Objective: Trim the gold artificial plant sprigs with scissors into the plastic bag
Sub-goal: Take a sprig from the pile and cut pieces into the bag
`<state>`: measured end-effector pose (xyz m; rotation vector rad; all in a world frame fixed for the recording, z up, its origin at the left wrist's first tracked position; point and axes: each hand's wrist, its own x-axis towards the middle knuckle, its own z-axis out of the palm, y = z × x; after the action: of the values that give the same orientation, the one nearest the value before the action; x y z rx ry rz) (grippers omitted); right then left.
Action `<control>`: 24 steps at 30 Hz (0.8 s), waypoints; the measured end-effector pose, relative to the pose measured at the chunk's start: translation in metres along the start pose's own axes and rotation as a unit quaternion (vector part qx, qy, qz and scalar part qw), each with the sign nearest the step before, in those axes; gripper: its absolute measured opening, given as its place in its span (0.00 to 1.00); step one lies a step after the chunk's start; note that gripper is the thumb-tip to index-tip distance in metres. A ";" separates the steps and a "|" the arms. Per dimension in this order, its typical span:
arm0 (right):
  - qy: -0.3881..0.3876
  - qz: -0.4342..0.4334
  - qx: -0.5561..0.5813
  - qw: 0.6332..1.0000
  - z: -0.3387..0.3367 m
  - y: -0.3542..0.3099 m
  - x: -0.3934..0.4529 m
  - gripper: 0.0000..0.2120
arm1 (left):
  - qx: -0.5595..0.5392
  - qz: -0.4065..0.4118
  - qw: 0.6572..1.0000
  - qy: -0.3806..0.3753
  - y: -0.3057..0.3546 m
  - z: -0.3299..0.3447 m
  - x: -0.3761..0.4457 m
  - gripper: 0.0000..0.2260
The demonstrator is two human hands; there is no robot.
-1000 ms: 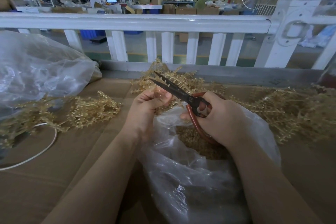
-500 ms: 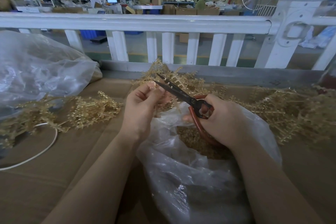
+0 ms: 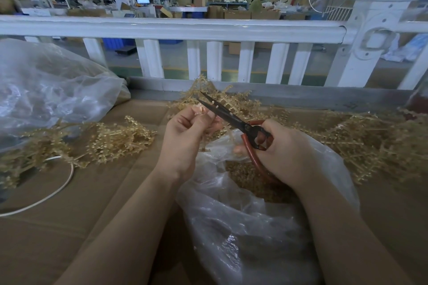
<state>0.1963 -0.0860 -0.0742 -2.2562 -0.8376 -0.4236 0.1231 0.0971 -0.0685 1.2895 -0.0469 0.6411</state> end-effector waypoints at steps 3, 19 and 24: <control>0.005 -0.004 -0.010 1.000 -0.003 -0.002 -0.001 0.40 | 0.019 -0.003 1.000 -0.006 -0.001 -0.001 0.000 0.06; -0.019 -0.006 0.046 0.999 0.000 -0.001 0.000 0.28 | -0.011 -0.029 0.999 -0.022 0.001 0.001 0.000 0.05; -0.030 -0.005 0.048 0.998 0.001 -0.002 0.000 0.31 | -0.014 -0.029 0.999 -0.025 0.002 0.001 0.000 0.06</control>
<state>0.1951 -0.0845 -0.0741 -2.1863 -0.8831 -0.3145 0.1224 0.0962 -0.0670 1.2746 -0.0586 0.5569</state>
